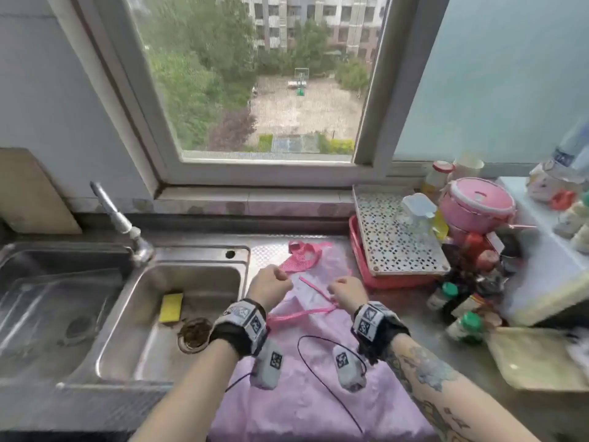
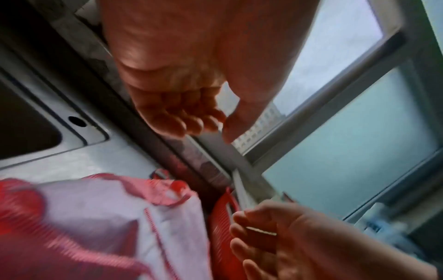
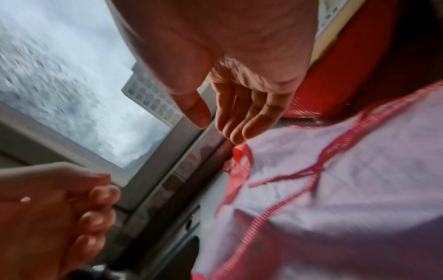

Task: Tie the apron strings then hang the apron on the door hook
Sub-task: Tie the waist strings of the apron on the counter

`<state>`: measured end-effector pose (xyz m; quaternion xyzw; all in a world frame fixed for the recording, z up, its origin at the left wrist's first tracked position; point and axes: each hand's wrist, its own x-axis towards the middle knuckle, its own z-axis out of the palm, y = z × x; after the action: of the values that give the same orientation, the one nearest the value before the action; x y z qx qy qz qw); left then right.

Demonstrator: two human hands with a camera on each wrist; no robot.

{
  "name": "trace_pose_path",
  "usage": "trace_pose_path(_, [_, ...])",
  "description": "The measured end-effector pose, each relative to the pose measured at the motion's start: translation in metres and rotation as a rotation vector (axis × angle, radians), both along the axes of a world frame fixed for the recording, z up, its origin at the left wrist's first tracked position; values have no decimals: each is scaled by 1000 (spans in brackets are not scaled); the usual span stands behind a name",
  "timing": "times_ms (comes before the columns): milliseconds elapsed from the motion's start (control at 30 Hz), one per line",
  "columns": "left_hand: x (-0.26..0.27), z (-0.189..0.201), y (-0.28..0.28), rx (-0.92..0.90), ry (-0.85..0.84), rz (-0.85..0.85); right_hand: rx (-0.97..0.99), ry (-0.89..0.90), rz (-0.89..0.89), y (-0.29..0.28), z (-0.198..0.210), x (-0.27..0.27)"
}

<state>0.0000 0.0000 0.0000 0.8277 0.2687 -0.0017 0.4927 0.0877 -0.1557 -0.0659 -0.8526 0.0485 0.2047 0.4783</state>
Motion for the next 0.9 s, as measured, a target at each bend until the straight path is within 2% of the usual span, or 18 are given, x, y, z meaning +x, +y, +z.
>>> trace_pose_path(33, [5, -14, -4, 27, 58, -45, -49, 14, 49, -3, -20, 7])
trace_pose_path(133, [4, -45, -19, 111, 170, -153, -156, 99, 117, -10, -31, -6])
trace_pose_path(300, [27, -101, -37, 140, 205, -212, -363, 34, 162, -17, -73, 12])
trace_pose_path(433, [38, -123, -48, 185, 245, -232, -516, -24, 226, -23, -88, 23])
trace_pose_path(533, [41, -135, -50, 254, 338, -263, -571, -59, 260, -27, -94, 27])
trace_pose_path(733, [44, -138, -54, 321, 483, -342, -510, -145, 302, -40, -92, 31])
trace_pose_path(900, [49, -122, -59, 129, 432, -263, -316, -229, 335, -46, -73, 35])
